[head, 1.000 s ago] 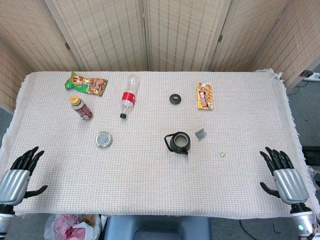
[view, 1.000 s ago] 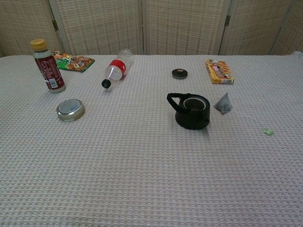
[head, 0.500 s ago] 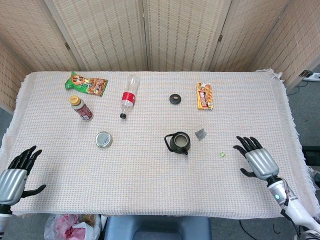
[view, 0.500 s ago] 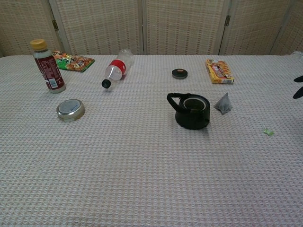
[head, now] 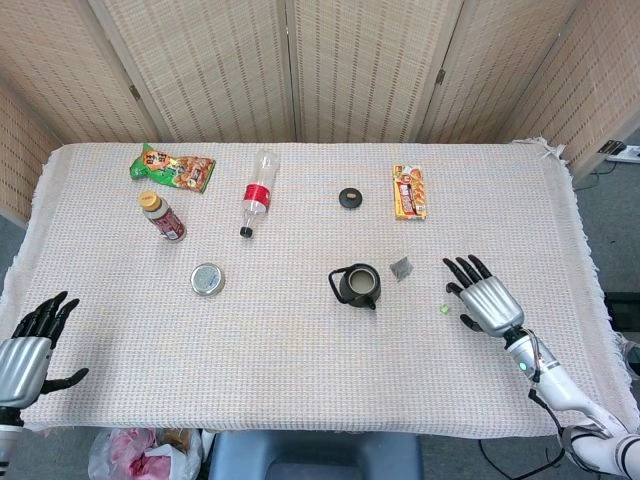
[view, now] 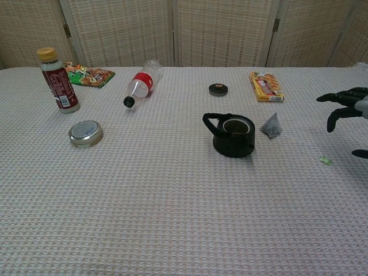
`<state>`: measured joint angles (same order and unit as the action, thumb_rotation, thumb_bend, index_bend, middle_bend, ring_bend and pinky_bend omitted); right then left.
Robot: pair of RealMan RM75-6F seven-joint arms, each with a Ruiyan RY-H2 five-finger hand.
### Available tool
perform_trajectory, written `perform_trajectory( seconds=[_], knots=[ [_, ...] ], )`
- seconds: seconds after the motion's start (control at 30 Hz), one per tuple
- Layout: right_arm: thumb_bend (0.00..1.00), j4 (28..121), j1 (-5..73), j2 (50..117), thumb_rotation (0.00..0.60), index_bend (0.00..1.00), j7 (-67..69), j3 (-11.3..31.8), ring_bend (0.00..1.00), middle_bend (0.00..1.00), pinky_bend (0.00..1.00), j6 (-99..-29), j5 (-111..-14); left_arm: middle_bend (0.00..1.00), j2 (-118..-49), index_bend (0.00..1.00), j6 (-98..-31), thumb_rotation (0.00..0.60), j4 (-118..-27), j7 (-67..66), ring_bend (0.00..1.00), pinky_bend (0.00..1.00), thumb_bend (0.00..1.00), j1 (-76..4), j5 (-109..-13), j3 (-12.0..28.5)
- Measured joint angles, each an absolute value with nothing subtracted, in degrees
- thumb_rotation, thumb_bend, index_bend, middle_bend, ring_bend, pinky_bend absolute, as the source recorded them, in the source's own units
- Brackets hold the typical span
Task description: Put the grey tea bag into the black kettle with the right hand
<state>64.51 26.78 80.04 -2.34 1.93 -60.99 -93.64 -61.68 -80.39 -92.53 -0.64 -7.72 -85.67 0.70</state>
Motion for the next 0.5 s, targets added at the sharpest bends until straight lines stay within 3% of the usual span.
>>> perform_trajectory(
  seconds=[0.2, 0.5],
  knots=[
    [0.22, 58.8, 27.1, 83.4, 0.600, 0.38, -0.4, 0.7, 0.00, 0.00, 0.00, -64.1, -95.4, 0.00, -61.8, 0.00, -79.8, 0.600, -92.5, -0.8, 0.00, 0.16, 0.19, -8.0, -85.4, 0.8],
    [0.22, 53.4, 28.5, 86.2, 0.600, 0.41, 2.0, -1.4, 0.00, 0.00, 0.00, -62.5, -95.9, 0.00, -62.0, 0.00, -78.9, 0.600, -92.6, -1.5, 0.00, 0.16, 0.19, -8.4, -84.8, 0.9]
  ],
)
